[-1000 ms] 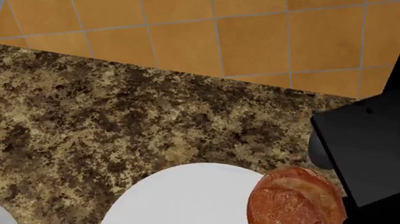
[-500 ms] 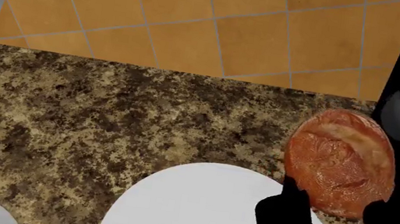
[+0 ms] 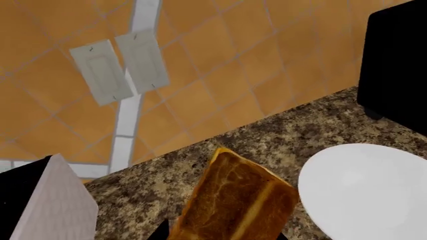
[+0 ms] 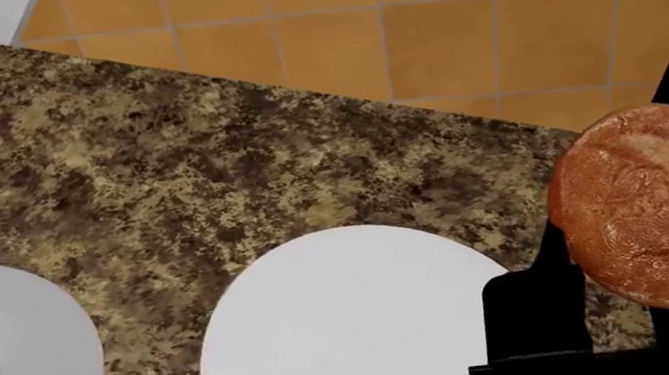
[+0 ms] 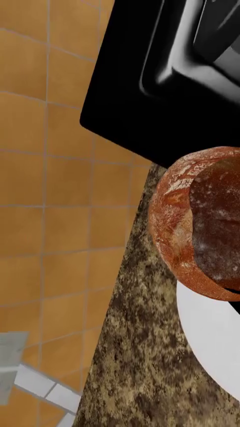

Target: Place all breads on the cutting board.

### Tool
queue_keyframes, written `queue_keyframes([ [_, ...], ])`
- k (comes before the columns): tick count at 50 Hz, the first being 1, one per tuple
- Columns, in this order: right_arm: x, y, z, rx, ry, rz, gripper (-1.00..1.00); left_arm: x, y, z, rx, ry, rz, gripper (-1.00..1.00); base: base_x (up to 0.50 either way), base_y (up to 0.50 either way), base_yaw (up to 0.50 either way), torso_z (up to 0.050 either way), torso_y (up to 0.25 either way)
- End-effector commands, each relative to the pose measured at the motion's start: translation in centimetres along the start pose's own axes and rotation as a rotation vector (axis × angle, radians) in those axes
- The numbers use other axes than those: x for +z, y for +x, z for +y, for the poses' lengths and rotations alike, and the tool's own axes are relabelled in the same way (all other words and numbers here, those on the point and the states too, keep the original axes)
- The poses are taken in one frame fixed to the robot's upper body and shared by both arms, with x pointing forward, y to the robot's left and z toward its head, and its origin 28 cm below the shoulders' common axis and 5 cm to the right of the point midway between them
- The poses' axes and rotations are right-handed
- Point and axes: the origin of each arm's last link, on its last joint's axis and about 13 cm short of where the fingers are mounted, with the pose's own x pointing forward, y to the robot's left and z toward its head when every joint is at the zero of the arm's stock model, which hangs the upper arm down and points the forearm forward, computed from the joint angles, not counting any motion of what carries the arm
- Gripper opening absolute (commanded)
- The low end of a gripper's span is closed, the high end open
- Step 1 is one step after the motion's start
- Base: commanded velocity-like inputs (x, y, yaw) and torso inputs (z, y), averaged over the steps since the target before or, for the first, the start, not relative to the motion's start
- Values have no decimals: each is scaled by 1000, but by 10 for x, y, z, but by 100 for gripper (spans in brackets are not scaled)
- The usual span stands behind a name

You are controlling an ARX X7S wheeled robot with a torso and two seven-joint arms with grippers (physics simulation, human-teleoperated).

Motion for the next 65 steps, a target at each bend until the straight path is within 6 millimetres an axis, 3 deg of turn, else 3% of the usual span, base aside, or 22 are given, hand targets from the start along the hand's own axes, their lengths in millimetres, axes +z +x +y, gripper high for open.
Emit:
queue_keyframes([
  [1,0,0,-1,-26,-12,-35,-100,8,-6,5,69,-32,-83,-100,-62,402,0,0,0],
  [17,2,-1,-2,-25,-7,-50,-100,11,-5,4,83,-21,-90,-100,-62,497,0,1,0],
  [28,-2,3,-2,-16,-6,-50,-100,12,-6,4,72,-68,-99,-100,-53,500,0,0,0],
  [29,-2,4,-1,-17,-6,-51,-100,12,-7,5,26,-134,-99,-100,0,500,0,0,0],
  [65,-2,5,1,2,0,-59,-100,11,-8,8,107,-91,-115,-100,0,500,0,0,1],
])
